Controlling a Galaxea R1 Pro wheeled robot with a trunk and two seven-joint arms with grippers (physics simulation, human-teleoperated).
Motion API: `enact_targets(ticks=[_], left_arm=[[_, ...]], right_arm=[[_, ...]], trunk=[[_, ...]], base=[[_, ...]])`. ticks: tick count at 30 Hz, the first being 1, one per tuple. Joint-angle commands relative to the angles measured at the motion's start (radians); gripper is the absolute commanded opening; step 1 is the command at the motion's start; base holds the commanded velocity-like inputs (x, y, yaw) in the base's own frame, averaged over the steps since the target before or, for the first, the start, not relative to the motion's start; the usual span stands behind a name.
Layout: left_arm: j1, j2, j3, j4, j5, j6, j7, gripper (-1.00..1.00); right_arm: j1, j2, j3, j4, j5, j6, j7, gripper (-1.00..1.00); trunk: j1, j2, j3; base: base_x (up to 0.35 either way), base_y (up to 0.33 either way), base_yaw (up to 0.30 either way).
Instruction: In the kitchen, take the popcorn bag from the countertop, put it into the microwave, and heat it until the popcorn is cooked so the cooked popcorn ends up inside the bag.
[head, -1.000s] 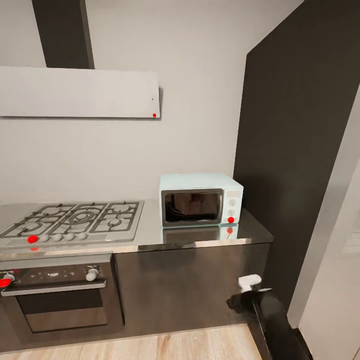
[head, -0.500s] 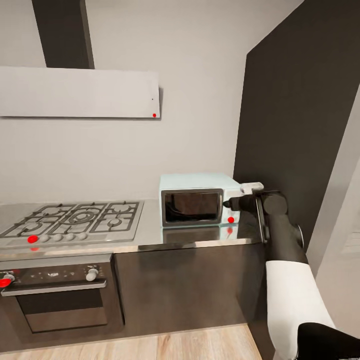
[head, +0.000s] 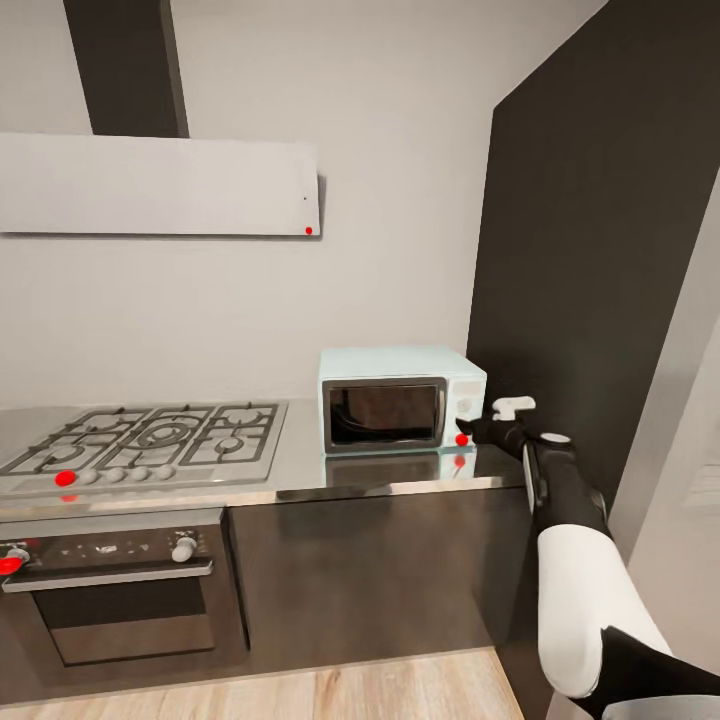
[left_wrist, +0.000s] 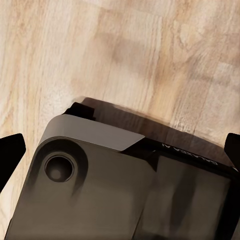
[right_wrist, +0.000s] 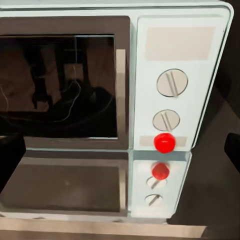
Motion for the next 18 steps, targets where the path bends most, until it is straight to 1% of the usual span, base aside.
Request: enact_targets(ticks=[1, 6, 10, 11, 15, 18], left_arm=[[-0.001, 0.0, -0.008, 0.0, 0.008, -0.002, 0.004, 1.0], [-0.001, 0.0, -0.008, 0.0, 0.008, -0.002, 0.004, 1.0], [-0.001, 0.0, -0.008, 0.0, 0.008, -0.002, 0.004, 1.0], [-0.001, 0.001, -0.008, 0.0, 0.008, -0.002, 0.004, 1.0], [-0.001, 0.001, -0.008, 0.0, 0.012, -0.002, 0.004, 1.0], [-0.001, 0.002, -0.008, 0.0, 0.034, -0.002, 0.004, 1.0]], right_arm=[[-0.001, 0.002, -0.005, 0.001, 0.009, 0.0, 0.009, 1.0], [-0.001, 0.003, -0.006, 0.011, 0.008, -0.001, 0.002, 1.0], [-0.001, -0.004, -0.007, 0.083, 0.013, -0.009, -0.01, 1.0], [-0.001, -0.014, -0.006, 0.112, 0.012, -0.044, -0.015, 1.0], [-0.001, -0.014, -0.006, 0.118, 0.012, -0.055, -0.013, 1.0], [-0.001, -0.014, -0.006, 0.122, 0.012, -0.056, -0.012, 1.0]], trunk=[[0.0, -0.001, -0.001], [0.0, -0.001, -0.001], [0.0, -0.001, -0.001], [0.0, -0.001, -0.001], [0.0, -0.001, -0.001], [0.0, -0.001, -0.001]], base=[[0.0, 0.0, 0.0], [0.0, 0.0, 0.0], [0.022, -0.031, 0.0], [0.099, -0.225, 0.0], [0.105, -0.234, 0.0], [0.107, -0.204, 0.0]])
